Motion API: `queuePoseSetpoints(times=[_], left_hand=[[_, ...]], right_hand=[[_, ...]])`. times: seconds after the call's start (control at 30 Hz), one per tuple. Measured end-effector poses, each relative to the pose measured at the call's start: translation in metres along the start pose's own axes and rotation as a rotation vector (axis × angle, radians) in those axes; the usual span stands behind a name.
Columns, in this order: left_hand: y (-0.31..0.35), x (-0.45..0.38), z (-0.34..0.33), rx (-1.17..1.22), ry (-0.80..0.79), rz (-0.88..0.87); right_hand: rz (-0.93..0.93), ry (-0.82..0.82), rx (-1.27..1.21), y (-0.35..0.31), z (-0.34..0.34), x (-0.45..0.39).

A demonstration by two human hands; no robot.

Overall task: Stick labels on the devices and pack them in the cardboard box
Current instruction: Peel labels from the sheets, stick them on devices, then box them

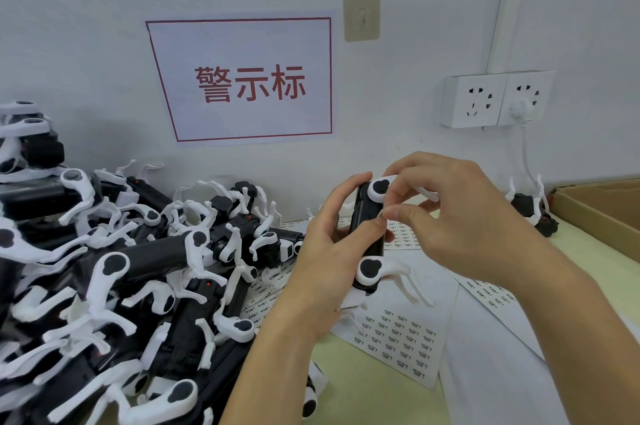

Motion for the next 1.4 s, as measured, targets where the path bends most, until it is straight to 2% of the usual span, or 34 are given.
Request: queuePoseSetpoints(times=[0.8, 1.4], left_hand=[[0.006, -0.001, 0.002, 0.005, 0.046, -0.051], [0.008, -0.001, 0.003, 0.001, 0.029, -0.064]], right_hand=[[0.068, 0.162, 0.097, -0.003, -0.01, -0.003], [-0.042, 0.208, 0.123, -0.012, -0.012, -0.003]])
Point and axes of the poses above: each hand's wrist, its own x-axis away from the middle knuckle, its own z-axis out of the back of the hand, y = z × x, the point moved 3 cm from there along -x, towards the middle knuckle, and after that the axes turned 10 degrees about -x, right-handed, at the moved point
